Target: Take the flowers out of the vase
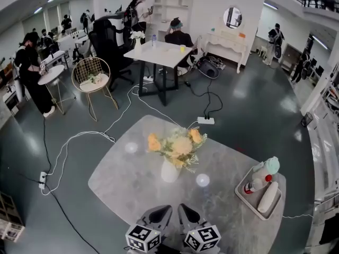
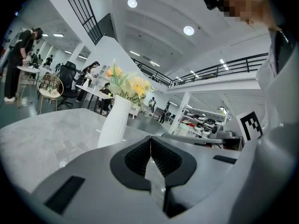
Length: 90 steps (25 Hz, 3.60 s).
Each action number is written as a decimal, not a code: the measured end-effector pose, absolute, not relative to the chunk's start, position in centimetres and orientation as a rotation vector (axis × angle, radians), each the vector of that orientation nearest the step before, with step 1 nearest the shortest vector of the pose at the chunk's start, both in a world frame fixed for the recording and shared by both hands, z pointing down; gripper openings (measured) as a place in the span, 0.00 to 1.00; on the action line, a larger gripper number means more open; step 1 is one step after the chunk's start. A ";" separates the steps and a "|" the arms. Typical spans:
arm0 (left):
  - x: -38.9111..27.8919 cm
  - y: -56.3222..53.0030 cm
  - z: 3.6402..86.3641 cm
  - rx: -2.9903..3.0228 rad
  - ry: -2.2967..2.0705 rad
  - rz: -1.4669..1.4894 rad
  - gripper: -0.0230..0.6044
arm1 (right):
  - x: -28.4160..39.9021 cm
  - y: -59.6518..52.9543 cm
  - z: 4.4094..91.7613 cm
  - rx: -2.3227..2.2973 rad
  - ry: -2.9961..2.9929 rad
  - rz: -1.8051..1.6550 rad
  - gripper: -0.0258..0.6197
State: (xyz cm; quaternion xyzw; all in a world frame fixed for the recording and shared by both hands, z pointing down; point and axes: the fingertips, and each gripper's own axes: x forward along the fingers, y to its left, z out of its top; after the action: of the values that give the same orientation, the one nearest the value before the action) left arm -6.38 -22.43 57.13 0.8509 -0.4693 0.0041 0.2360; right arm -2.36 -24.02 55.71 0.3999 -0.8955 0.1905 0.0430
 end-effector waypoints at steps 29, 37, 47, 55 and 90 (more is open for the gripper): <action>-8.2 -30.4 52.6 2.533 -1.017 0.044 0.04 | -2.2 -30.6 48.2 1.606 -2.690 0.373 0.04; -8.3 -30.7 52.4 2.537 -1.003 0.041 0.04 | -3.3 -32.5 46.3 1.549 -2.747 0.337 0.74; -10.8 -32.6 52.5 2.515 -1.080 0.032 0.04 | -4.1 -35.2 48.6 1.509 -2.640 0.304 0.89; -11.3 -34.5 53.2 2.491 -1.111 0.016 0.04 | -4.9 -37.2 49.9 1.471 -2.634 0.299 0.89; -13.3 -36.7 56.8 2.434 -1.147 0.046 0.04 | -8.6 -41.5 51.6 1.381 -2.645 0.100 0.89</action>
State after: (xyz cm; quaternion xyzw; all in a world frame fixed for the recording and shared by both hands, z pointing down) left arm -13.26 -36.71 56.82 0.8816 -0.4154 0.0166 0.2235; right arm -8.64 -41.53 51.59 0.4611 -0.8833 0.0333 0.0781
